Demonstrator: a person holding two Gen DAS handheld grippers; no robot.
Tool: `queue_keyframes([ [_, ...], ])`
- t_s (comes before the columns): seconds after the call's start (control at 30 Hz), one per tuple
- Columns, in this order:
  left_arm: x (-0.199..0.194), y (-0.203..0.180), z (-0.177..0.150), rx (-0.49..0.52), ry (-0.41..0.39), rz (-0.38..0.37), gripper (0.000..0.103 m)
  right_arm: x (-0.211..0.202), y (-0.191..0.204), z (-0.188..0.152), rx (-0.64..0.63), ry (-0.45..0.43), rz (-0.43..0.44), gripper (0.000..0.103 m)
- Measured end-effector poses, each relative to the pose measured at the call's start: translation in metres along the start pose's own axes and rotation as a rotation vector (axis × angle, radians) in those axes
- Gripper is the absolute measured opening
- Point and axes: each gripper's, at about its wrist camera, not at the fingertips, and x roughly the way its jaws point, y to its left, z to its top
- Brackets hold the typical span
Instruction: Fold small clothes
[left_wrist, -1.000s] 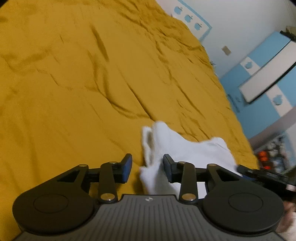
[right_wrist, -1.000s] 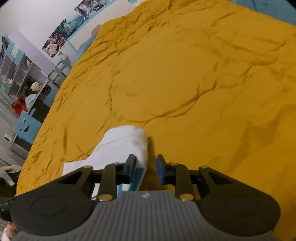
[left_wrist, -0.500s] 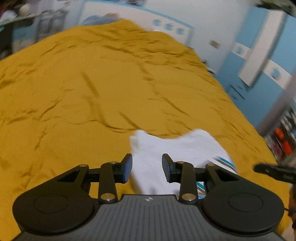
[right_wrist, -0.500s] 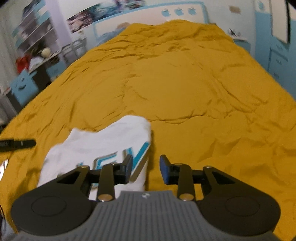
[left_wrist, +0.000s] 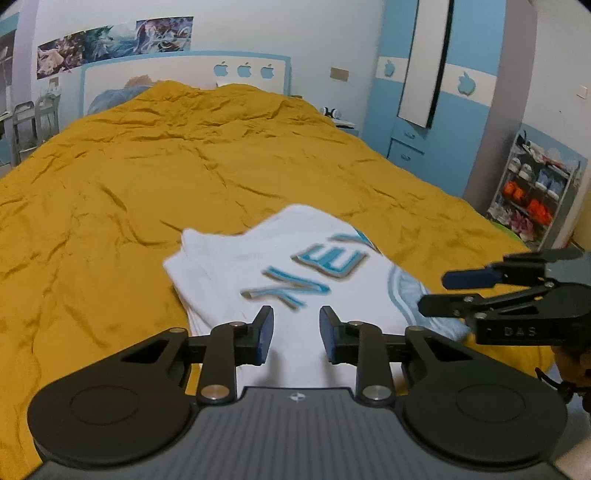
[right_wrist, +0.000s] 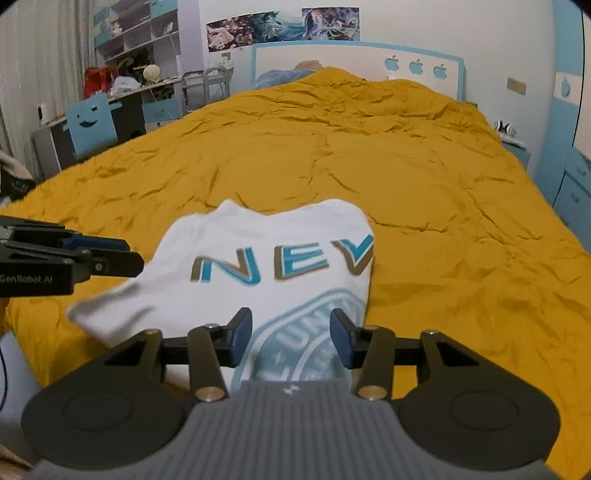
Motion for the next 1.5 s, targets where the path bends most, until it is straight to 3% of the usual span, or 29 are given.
queue_keyframes([
  [0.2, -0.002, -0.01, -0.027, 0.034, 0.031, 0.046, 0.024, 0.0, 0.012, -0.029, -0.04, 0.022, -0.064, 0.043],
  [0.33, 0.006, -0.005, -0.039, 0.021, 0.096, 0.07, 0.017, 0.007, 0.01, -0.047, -0.046, 0.053, -0.061, 0.043],
  [0.63, 0.038, 0.003, -0.073, 0.052, 0.168, 0.08, 0.013, 0.04, 0.0, -0.086, 0.007, 0.088, -0.022, 0.043],
  [0.8, 0.034, 0.009, -0.07, 0.028, 0.166, 0.059, 0.012, 0.043, 0.001, -0.089, -0.001, 0.092, -0.02, 0.044],
  [0.97, 0.017, 0.013, -0.056, -0.011, 0.14, 0.025, 0.014, 0.035, -0.004, -0.07, 0.001, 0.132, 0.011, 0.044],
  [1.03, 0.008, 0.009, -0.048, 0.002, 0.12, 0.036, 0.018, 0.027, -0.009, -0.058, 0.015, 0.141, 0.036, 0.048],
  [1.13, -0.011, -0.003, -0.032, 0.046, 0.048, 0.066, 0.044, 0.01, -0.01, -0.041, 0.018, 0.123, 0.049, 0.057],
  [1.27, -0.038, -0.013, -0.007, 0.053, -0.065, 0.091, 0.066, -0.02, 0.003, -0.02, -0.057, 0.027, -0.021, 0.067],
  [1.4, -0.055, -0.028, 0.005, 0.07, -0.18, 0.247, 0.088, -0.052, 0.016, -0.008, -0.061, -0.077, -0.057, 0.076],
  [1.5, -0.068, -0.036, 0.004, 0.029, -0.252, 0.305, 0.09, -0.075, 0.029, -0.007, -0.062, -0.14, -0.09, 0.081],
])
